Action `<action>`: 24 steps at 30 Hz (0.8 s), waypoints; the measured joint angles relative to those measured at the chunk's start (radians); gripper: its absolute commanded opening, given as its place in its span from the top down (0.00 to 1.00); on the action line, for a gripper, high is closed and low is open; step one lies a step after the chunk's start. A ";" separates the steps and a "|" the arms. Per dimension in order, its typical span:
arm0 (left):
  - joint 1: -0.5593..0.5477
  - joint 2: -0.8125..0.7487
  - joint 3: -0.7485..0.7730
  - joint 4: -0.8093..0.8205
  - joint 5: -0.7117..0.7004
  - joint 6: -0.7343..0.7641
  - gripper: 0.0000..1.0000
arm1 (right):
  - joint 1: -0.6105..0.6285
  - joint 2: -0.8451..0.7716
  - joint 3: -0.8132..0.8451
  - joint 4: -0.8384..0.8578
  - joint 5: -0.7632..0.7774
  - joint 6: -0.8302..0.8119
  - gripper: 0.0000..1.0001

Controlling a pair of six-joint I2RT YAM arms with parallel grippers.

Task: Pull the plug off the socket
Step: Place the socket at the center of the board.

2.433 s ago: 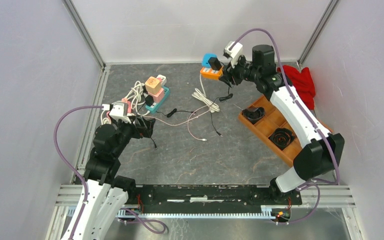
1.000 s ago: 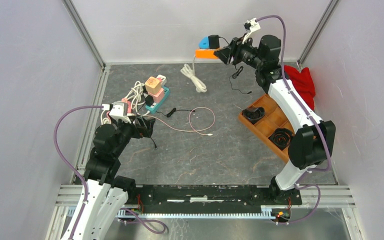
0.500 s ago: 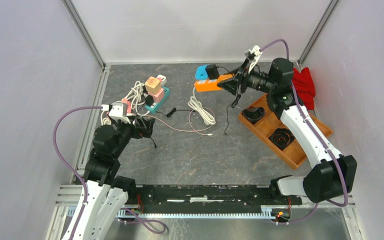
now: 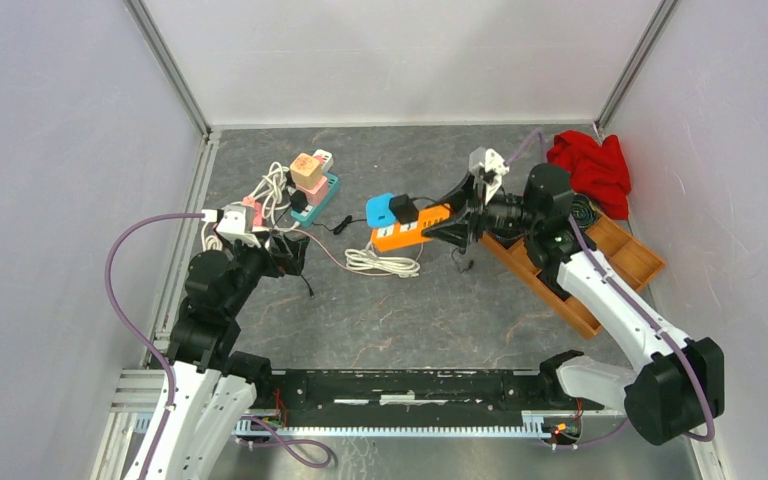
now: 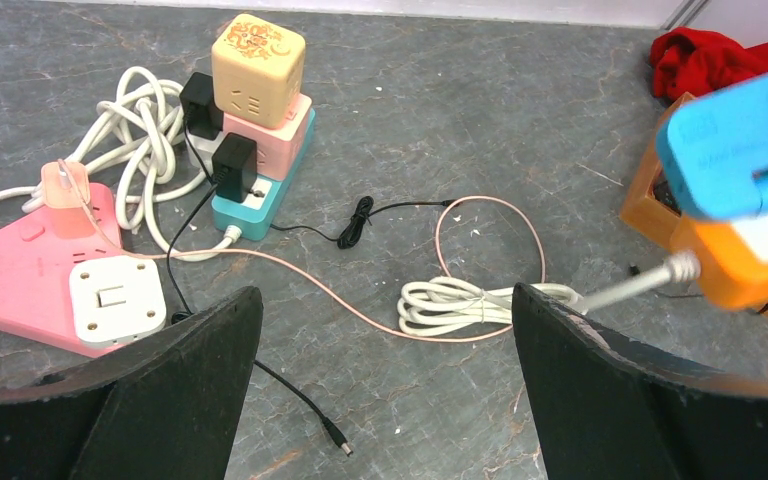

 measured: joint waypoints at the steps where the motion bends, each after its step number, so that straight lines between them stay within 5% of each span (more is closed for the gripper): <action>1: 0.000 0.000 0.000 0.000 0.000 0.000 0.00 | 0.010 -0.006 -0.016 0.005 -0.014 -0.019 1.00; 13: 0.000 0.000 0.000 0.000 0.000 0.000 0.00 | 0.090 0.008 -0.222 -0.260 -0.027 -0.558 0.99; 24: 0.000 0.003 0.000 0.000 0.000 0.000 0.00 | 0.128 0.093 -0.317 -0.340 0.094 -0.855 0.96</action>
